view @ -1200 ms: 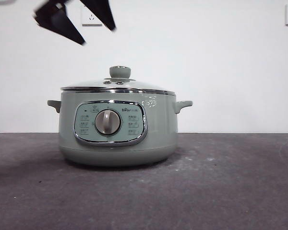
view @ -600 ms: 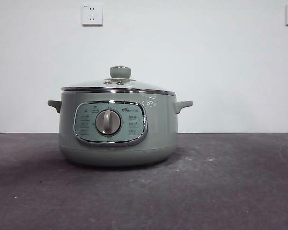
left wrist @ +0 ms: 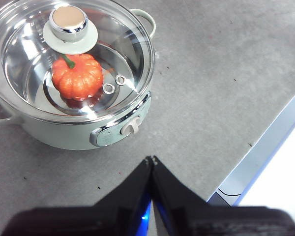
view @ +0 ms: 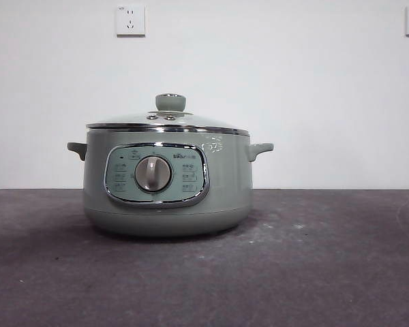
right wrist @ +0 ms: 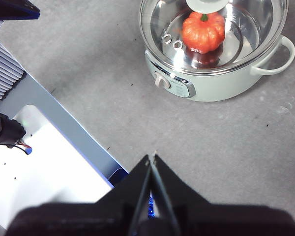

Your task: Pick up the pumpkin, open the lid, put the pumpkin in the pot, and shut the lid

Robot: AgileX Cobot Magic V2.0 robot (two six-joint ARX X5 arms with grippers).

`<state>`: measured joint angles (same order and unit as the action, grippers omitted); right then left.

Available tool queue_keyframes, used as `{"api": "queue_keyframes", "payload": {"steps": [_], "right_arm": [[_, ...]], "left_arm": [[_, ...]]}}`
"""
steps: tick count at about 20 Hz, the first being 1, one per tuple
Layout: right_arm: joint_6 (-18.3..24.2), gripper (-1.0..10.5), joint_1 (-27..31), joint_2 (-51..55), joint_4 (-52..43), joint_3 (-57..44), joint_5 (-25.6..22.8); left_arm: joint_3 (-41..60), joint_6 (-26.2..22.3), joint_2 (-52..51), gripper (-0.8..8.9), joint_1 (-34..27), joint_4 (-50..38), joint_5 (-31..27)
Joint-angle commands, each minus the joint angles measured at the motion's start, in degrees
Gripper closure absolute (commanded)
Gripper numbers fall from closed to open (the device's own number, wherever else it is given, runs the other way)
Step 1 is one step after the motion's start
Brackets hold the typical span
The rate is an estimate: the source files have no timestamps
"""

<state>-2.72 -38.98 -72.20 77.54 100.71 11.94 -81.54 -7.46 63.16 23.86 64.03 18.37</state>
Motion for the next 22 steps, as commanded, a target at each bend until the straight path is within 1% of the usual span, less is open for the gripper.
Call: {"api": "queue_keyframes", "payload": {"steps": [1,8,10,12,13,15,17,18,20,22], "right_arm": [[-0.63,9.5,-0.09,-0.09,0.52,-0.13,-0.07],[-0.63,9.5,-0.09,-0.09,0.52,-0.13,-0.09],[-0.63,9.5,-0.09,-0.09,0.55,-0.13,-0.09],[-0.63,9.5,-0.09,-0.09,0.55,-0.13,-0.09],[-0.63,9.5,-0.09,-0.09,0.55,-0.13,-0.09],[-0.63,9.5,-0.09,-0.09,0.55,-0.13,-0.13],[-0.63,9.5,-0.09,-0.09,0.55,-0.13,-0.28],[-0.63,9.5,-0.09,-0.09,0.55,-0.13,-0.28],[-0.63,9.5,-0.09,0.00,0.55,-0.13,-0.26],[-0.63,9.5,-0.09,0.00,0.57,-0.13,-0.26]], "left_arm": [[0.37,-0.09,0.07,8.17,0.17,-0.09,-0.09],[0.37,-0.59,0.04,8.17,0.11,-0.55,-0.33],[0.52,-2.16,-0.92,8.17,-1.77,-5.11,-0.33],[1.97,-3.19,-4.33,8.17,-4.74,-13.90,0.46],[4.48,-3.19,-7.26,8.17,-6.67,-19.89,1.75],[13.20,-3.13,-14.10,8.17,-10.75,-33.27,4.50],[24.85,-3.08,-21.46,8.17,-14.73,-46.47,4.42],[30.40,-3.08,-25.14,8.17,-16.68,-51.47,4.13],[39.93,-3.13,-32.26,8.17,-20.37,-57.83,3.74],[47.65,-3.13,-38.93,8.17,-23.28,-60.61,0.24]]}}
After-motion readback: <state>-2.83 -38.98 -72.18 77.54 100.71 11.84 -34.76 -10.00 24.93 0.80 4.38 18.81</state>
